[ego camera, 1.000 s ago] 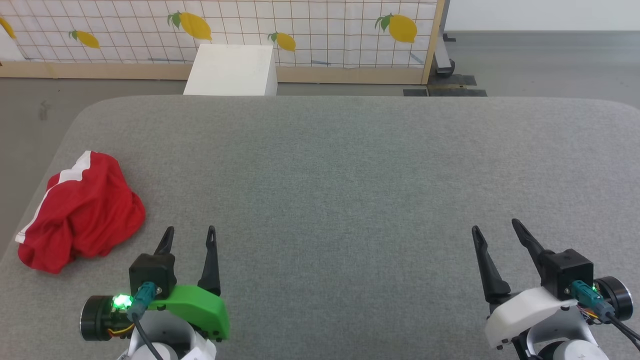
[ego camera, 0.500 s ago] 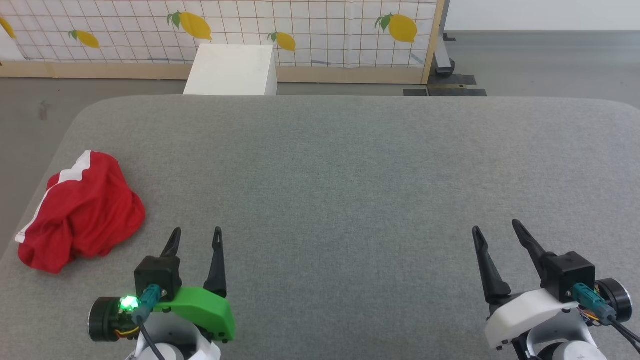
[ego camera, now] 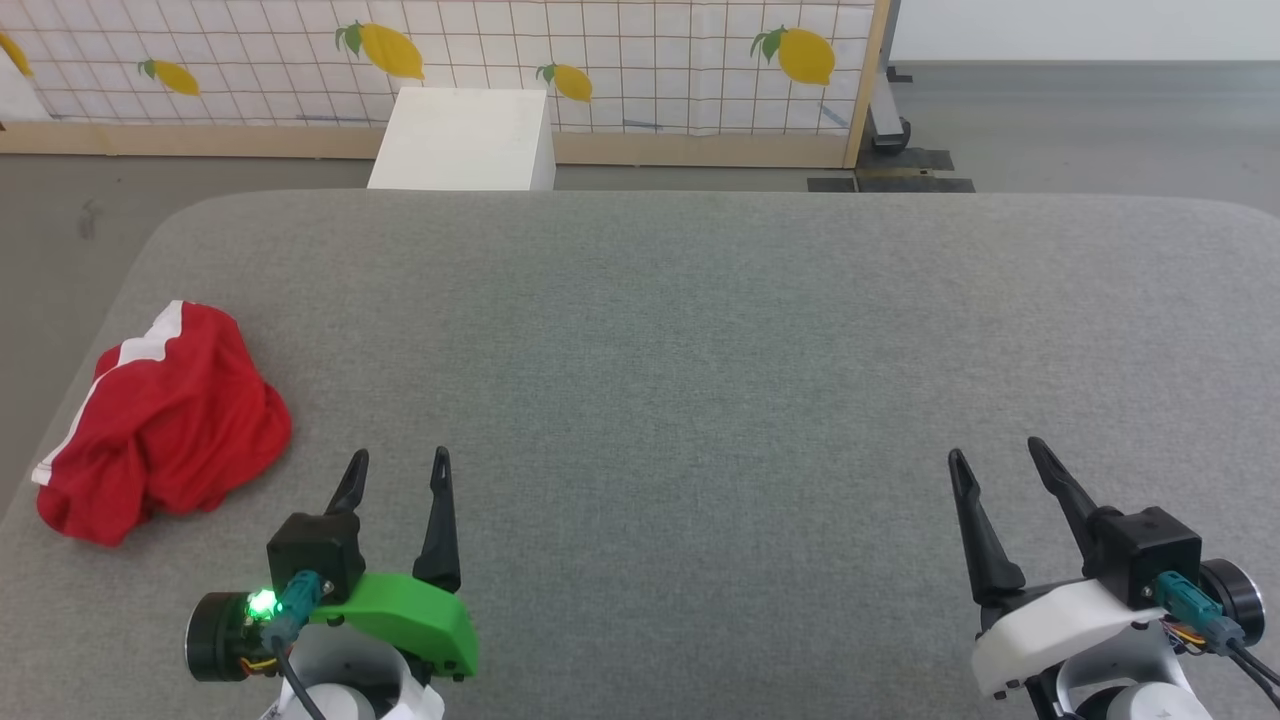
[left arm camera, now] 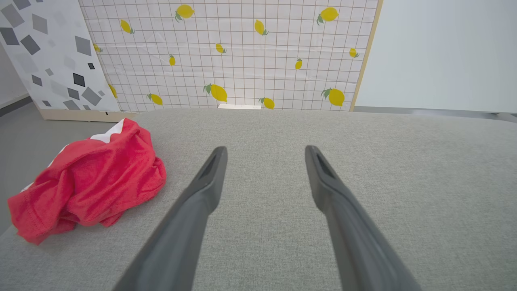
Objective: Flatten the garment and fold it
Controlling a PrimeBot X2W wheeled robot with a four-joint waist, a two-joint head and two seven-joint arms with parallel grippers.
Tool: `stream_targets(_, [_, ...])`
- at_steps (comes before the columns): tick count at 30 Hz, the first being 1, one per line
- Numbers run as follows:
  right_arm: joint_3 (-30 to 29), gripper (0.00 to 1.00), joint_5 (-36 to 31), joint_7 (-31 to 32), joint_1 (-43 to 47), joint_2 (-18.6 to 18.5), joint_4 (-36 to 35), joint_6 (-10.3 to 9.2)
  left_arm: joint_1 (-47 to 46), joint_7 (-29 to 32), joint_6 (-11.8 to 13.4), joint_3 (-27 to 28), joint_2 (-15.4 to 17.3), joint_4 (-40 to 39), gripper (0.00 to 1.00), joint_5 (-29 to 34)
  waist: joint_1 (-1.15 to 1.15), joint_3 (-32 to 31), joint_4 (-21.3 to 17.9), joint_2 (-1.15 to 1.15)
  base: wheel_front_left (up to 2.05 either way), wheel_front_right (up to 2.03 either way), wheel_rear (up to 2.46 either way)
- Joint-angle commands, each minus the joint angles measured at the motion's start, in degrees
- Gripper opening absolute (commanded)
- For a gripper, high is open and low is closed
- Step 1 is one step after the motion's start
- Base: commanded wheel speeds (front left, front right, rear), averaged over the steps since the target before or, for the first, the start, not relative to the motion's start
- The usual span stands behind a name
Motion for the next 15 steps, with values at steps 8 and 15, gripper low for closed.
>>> stream_targets(8, [-0.2,1.0,0.9,-1.3,-0.8,0.1,0.2,-0.04,-1.5,-1.4,0.8,-0.6,0.0,0.6,1.0,-1.0,0.0,0.0,2.5,0.0,0.0,0.0,0.0])
stream_targets(15, [-0.2,1.0,1.5,-2.0,-0.9,0.1,0.2,-0.04,-1.7,-2.2,1.2,-0.9,0.0,1.1,1.0,-1.7,0.0,0.1,7.1,0.0,0.0,0.0,0.0])
